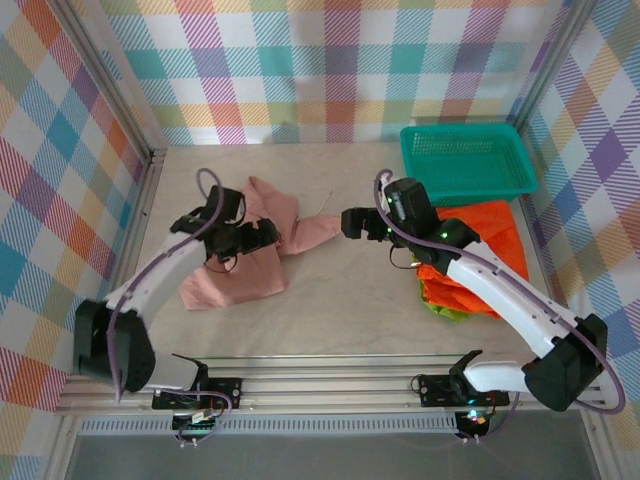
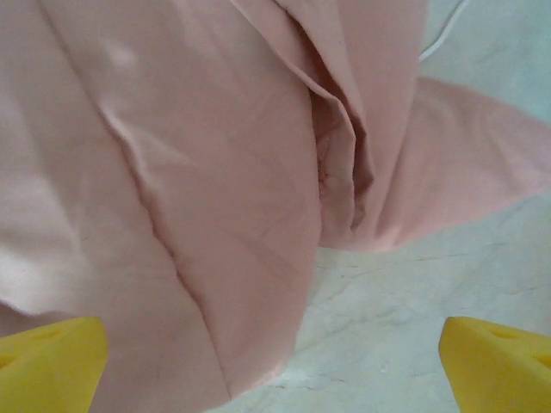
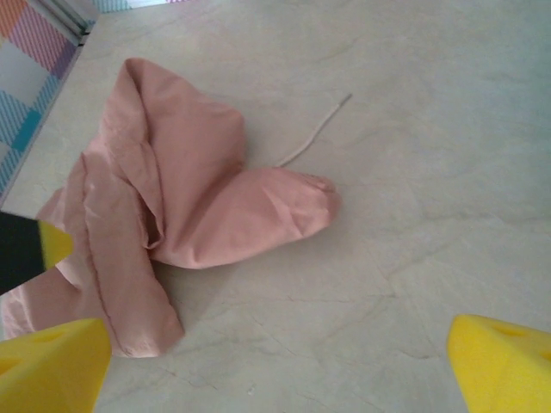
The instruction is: Fold and stack the shorts
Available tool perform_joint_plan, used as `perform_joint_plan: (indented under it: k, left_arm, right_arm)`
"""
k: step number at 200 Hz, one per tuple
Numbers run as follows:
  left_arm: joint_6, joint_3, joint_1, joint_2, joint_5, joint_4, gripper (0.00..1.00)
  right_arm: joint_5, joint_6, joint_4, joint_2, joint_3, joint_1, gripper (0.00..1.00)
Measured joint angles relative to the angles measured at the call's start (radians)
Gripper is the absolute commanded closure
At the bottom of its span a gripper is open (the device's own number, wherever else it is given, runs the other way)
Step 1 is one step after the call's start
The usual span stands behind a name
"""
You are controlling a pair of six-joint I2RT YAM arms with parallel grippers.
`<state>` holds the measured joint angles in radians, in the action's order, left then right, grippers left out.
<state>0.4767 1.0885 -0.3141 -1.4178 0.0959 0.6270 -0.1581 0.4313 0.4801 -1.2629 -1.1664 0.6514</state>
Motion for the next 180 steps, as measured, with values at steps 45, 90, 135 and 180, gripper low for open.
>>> perform_joint_plan:
  k: [45,90,135,180]
  left_arm:
    - [-0.044,0.137,-0.032,-0.206,-0.040,0.021,0.11]
    - [-0.051,0.154,-0.033,-0.264,-0.054,0.025,0.16]
    - [-0.051,0.132,-0.035,-0.264,-0.092,0.017,0.19]
    - [-0.051,0.125,-0.019,-0.234,-0.109,-0.002,0.13]
  right_arm:
    - [0.021,0.002,0.001,-0.096,0.031,-0.005,0.01]
    - [0.099,0.098,0.010,-0.404,-0.167,-0.031,0.02]
    - [0.254,0.403,-0.095,-0.598,-0.214,-0.115,0.07]
    - [0.328,0.614,-0.205,-0.724,-0.229,-0.125,0.40]
